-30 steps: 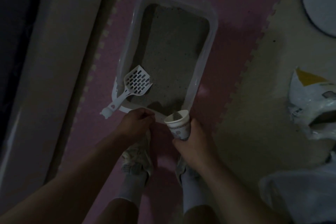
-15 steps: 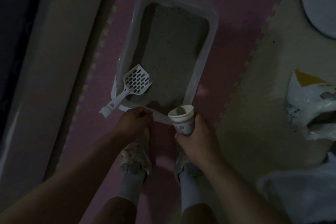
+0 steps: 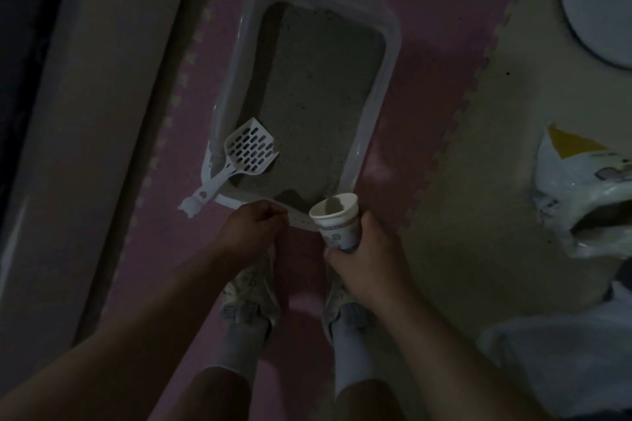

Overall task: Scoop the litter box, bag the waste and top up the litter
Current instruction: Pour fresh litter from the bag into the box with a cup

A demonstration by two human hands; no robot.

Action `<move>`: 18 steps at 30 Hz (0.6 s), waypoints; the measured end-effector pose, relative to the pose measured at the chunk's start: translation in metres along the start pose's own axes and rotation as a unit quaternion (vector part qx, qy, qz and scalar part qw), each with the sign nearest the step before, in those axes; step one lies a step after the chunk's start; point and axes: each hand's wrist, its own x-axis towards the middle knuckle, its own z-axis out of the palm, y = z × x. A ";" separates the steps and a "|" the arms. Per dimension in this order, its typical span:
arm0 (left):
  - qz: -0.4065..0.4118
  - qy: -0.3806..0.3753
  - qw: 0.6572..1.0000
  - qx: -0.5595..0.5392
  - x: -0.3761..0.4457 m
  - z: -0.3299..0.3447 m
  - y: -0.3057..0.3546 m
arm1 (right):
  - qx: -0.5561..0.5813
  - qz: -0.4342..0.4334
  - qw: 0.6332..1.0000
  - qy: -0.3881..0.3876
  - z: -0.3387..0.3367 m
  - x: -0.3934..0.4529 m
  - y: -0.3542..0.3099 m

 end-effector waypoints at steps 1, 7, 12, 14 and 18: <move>0.000 -0.001 1.000 0.001 0.000 0.002 0.000 | 0.005 -0.001 1.000 0.000 -0.001 -0.001 0.000; -0.005 -0.009 1.000 -0.001 -0.001 0.010 0.003 | 0.003 -0.007 1.000 -0.001 -0.005 0.000 0.003; -0.005 -0.001 1.000 0.003 0.001 0.016 0.005 | 0.011 -0.013 1.000 0.011 -0.005 -0.002 0.005; -0.007 -0.005 1.000 0.006 0.000 0.017 0.004 | 0.015 -0.011 1.000 0.007 -0.005 -0.003 0.007; -0.009 0.000 1.000 -0.003 -0.001 0.017 0.004 | 0.009 -0.008 1.000 0.001 -0.007 -0.003 0.008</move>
